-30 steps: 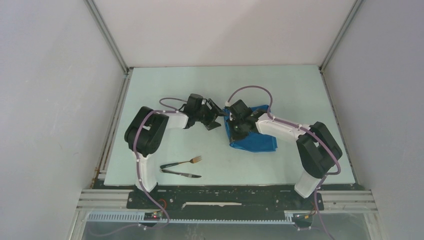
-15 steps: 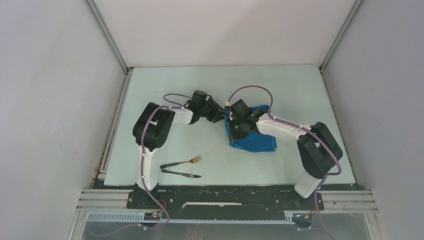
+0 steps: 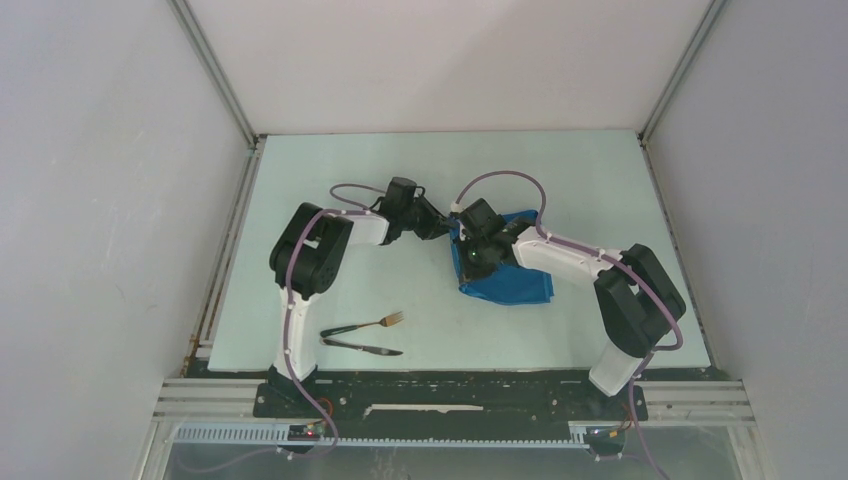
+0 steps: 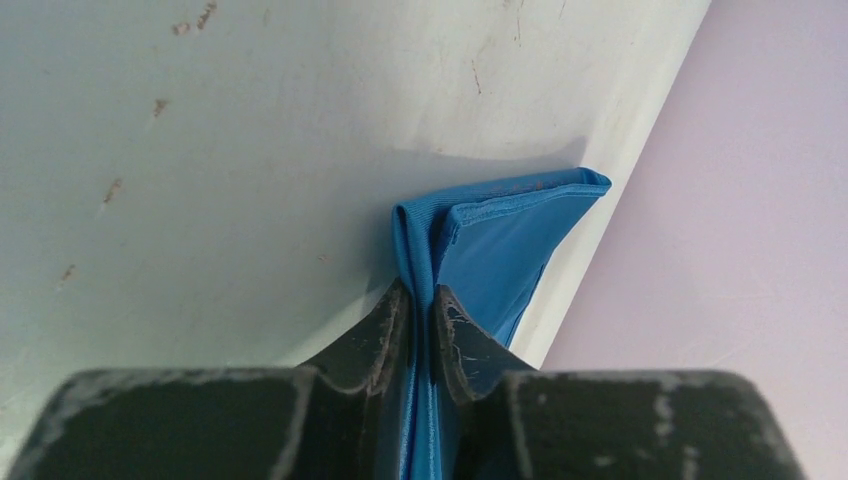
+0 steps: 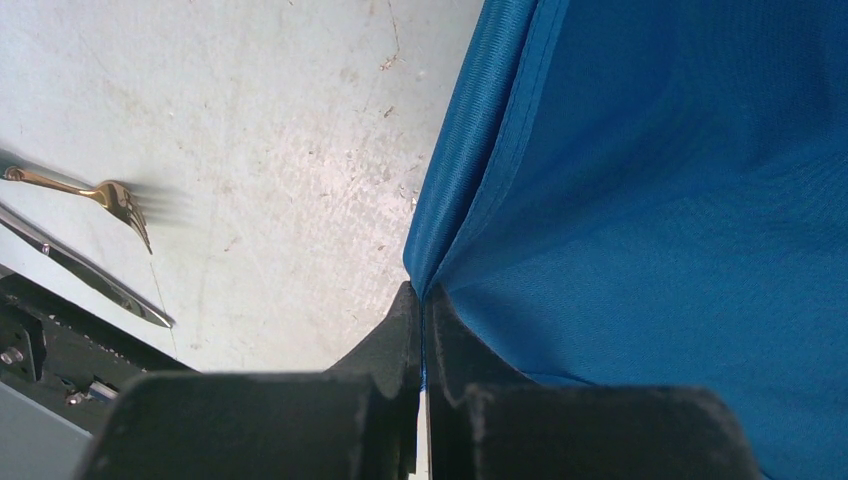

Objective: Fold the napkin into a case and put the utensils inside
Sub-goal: Pick up the upper triangle-folded napkin from the center of the board, then turn over the upper triangle folded napkin at the center of the board.

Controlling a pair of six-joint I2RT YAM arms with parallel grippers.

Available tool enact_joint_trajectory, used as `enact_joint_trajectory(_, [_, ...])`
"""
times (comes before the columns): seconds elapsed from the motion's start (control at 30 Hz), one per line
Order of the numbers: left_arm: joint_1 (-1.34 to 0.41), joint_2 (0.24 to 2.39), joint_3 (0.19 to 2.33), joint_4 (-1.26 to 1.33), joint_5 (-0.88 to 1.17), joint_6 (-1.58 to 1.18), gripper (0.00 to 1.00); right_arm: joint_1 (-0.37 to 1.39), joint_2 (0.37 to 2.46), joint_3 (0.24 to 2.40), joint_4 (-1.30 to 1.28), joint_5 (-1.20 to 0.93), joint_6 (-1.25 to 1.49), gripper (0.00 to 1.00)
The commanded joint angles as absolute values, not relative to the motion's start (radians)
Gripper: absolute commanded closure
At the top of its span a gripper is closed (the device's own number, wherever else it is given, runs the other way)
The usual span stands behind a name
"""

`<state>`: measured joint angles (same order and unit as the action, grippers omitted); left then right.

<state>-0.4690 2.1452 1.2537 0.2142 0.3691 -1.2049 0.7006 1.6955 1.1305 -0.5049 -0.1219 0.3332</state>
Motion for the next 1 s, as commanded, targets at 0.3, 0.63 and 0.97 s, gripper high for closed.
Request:
enact_joint_trajectory(0.3, [-0.427,2.089,1.295,0.151,0.364,-1.149,1.0,0.709,1.656,1.127,-0.491,-0.118,0.315,1.0])
enact_joint_trajectory(0.63, [-0.297,1.8,1.18,-0.113,0.274,-1.107,1.0,0.839,1.682,1.202,-0.448,-0.186,0.405,1.0])
enact_joint_trajectory(0.97, [-0.066,1.355,1.272,-0.629,0.032,-0.91,1.0,0.978,1.785,1.48,-0.191,-0.555,0.601,1.0])
